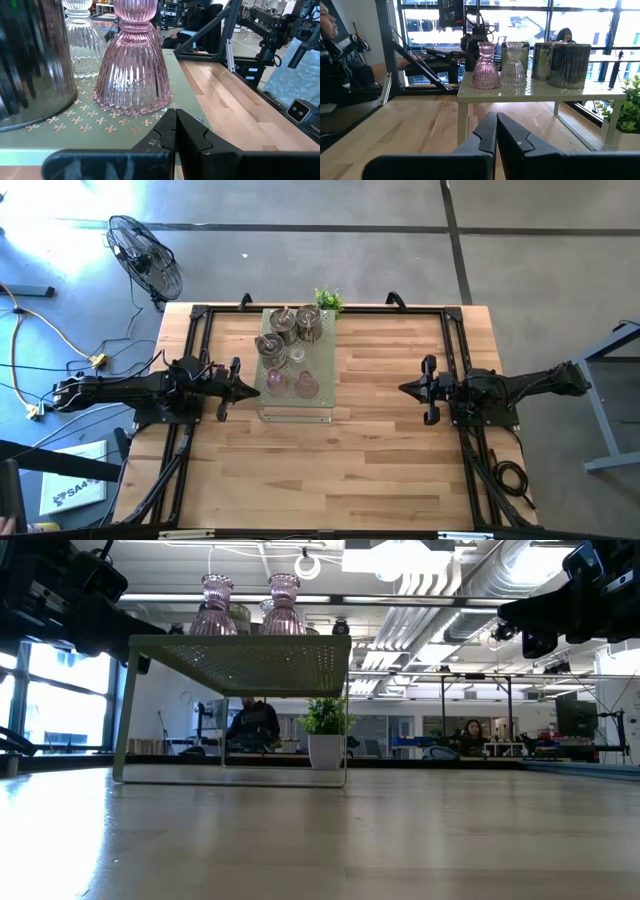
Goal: Pick & Place candle stick holders
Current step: Return to Home Position
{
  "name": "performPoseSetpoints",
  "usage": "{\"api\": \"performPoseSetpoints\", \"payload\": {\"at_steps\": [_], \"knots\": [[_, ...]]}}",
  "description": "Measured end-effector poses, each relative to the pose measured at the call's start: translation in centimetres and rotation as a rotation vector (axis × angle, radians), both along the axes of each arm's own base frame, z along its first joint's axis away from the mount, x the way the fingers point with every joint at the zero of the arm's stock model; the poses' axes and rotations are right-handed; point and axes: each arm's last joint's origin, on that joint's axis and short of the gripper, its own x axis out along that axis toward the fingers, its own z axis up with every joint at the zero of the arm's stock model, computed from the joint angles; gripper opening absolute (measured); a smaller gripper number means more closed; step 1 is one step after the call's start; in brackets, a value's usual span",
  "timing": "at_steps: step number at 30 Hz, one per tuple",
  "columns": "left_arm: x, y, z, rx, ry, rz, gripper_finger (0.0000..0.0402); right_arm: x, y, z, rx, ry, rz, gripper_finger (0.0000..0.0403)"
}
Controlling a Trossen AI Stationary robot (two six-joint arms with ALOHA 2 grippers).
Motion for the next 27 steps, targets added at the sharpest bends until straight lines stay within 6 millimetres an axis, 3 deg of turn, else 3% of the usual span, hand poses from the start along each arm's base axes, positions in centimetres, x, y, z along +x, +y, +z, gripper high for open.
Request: {"api": "performPoseSetpoints", "payload": {"at_steps": [27], "knots": [[0.00,0.00,0.00,0.000,0.000,0.000,0.0000,0.00,0.00,0.00,0.000,0.000,0.000,0.0007]]}}
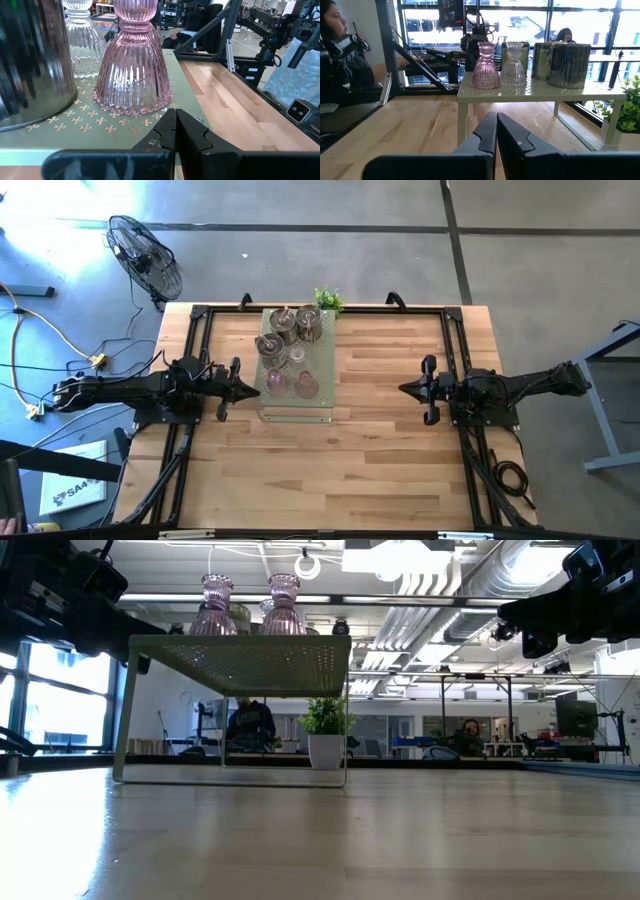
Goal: Pick & Place candle stick holders
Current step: Return to Home Position
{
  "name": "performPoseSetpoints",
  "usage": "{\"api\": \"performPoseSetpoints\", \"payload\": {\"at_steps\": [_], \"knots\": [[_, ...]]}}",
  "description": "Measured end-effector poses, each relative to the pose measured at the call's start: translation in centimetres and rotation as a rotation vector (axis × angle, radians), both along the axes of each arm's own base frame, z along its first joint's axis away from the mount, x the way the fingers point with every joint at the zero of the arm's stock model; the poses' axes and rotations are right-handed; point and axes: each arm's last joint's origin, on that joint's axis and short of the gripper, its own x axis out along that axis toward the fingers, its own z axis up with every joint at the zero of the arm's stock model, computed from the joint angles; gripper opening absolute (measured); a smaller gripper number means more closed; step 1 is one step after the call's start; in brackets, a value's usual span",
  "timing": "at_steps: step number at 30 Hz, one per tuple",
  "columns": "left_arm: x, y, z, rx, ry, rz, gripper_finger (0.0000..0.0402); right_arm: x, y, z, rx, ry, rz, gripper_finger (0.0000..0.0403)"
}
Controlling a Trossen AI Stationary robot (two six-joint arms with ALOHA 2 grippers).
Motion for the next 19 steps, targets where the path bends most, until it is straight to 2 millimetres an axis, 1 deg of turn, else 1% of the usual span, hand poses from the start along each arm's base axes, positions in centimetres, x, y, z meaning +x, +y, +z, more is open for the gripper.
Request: {"api": "performPoseSetpoints", "payload": {"at_steps": [19], "knots": [[0.00,0.00,0.00,0.000,0.000,0.000,0.0000,0.00,0.00,0.00,0.000,0.000,0.000,0.0007]]}}
